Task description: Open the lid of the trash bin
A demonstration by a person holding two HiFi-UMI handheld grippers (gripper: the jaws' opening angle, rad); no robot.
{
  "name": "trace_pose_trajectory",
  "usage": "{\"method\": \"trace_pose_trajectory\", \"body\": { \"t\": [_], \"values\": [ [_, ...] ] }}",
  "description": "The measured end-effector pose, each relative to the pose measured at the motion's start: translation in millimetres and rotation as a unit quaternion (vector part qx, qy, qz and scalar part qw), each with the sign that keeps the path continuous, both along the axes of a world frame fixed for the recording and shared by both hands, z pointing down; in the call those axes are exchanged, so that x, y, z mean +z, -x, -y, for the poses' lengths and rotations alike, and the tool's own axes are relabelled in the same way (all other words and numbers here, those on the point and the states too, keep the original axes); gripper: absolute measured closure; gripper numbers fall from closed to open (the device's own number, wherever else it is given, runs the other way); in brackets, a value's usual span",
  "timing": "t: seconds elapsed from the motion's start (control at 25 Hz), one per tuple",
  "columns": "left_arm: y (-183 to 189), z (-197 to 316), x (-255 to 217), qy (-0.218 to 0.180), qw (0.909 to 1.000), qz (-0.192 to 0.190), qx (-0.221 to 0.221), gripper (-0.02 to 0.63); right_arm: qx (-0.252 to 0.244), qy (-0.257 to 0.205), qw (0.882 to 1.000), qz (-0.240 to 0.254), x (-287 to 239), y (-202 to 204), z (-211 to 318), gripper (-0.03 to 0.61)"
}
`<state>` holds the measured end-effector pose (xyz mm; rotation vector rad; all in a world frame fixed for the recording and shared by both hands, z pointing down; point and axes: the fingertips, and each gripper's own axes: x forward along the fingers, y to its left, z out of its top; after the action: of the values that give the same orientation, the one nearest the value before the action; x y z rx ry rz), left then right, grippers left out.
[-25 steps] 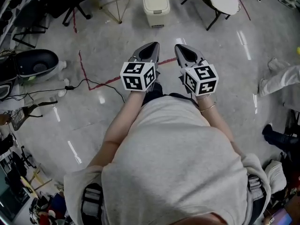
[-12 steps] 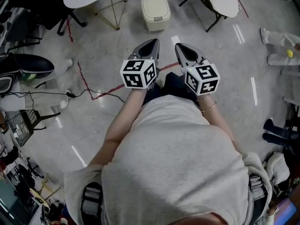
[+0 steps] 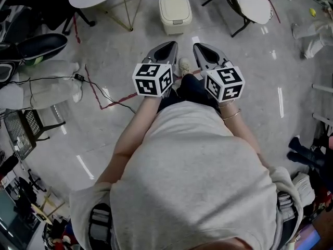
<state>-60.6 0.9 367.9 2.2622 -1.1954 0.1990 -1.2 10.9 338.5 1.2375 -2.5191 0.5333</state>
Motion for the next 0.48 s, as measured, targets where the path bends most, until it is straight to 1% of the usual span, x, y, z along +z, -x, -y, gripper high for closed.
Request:
{"method": "trace_pose_trajectory", "body": {
  "t": [0.16, 0.32, 0.48],
  "values": [
    [-1.6, 37.0, 5.6, 0.001, 1.0000, 0.003, -0.009, 0.604, -0.024, -0.009, 1.000, 0.004, -0.1, 1.0, 43.3, 0.572],
    [-10.2, 78.1, 3.1, -0.010, 0.9998, 0.009, -0.016, 0.604, -0.043, -0.016, 0.999, 0.011, -2.3, -1.3, 91.3, 0.572],
    [-7.5, 114.5, 4.2, -0.007, 0.9989, 0.009, -0.045, 0.604, -0.071, -0.014, 0.997, 0.011, -2.4, -1.1, 132.3, 0.572]
  ]
}}
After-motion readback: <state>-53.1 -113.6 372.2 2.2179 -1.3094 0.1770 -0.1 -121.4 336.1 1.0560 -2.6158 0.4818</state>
